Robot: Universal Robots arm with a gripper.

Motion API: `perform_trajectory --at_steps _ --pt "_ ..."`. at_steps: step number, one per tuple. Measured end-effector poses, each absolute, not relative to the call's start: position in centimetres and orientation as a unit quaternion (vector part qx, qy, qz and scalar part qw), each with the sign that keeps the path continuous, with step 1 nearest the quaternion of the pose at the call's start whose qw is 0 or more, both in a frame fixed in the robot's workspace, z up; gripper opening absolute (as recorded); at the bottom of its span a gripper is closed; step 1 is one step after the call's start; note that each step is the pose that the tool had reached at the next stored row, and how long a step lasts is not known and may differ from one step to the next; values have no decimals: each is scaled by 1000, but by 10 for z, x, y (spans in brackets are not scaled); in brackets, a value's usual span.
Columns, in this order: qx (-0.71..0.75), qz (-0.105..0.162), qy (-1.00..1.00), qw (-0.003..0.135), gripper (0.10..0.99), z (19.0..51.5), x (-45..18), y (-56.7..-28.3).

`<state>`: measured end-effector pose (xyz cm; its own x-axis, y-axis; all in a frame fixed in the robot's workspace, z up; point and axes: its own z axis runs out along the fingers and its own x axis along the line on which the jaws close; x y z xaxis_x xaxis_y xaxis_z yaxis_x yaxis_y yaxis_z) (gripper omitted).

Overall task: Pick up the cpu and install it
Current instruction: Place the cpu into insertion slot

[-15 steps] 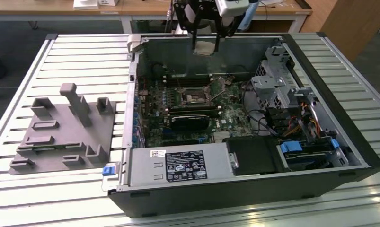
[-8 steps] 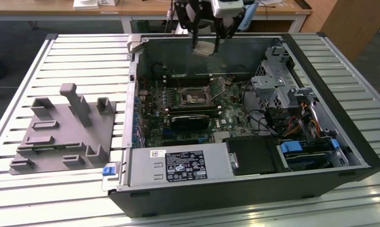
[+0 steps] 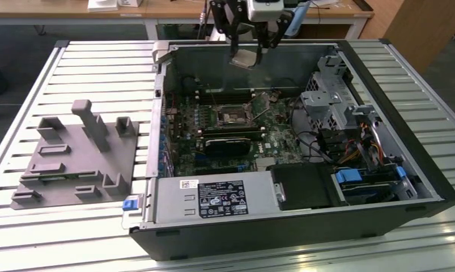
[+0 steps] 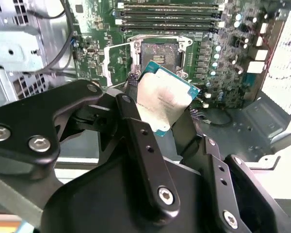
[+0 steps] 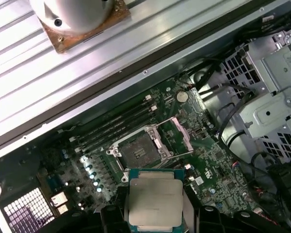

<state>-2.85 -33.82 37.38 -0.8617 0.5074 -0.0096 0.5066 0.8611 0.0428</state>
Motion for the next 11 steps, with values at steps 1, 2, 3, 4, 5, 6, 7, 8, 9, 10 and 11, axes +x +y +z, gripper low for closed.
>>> perform_trajectory --at_steps 1,2,3,4,5,6,7,8,9,10,11 --pt "269 19 963 10 533 374 -28 -338" --pt "276 19 961 11 533 374 -28 -338" --pt "283 19 959 11 533 373 -28 -338" --pt "290 19 957 11 533 373 -28 -338" --pt "297 19 955 11 533 373 -28 -338" --pt "304 19 953 11 533 373 -28 -338" --pt "310 19 950 11 533 373 -28 -338" --pt "317 19 948 11 533 373 -28 -338" --pt "324 19 946 12 533 373 -28 -338" --pt "330 18 944 12 533 373 -28 -338" --pt "337 18 941 12 533 373 -28 -338"
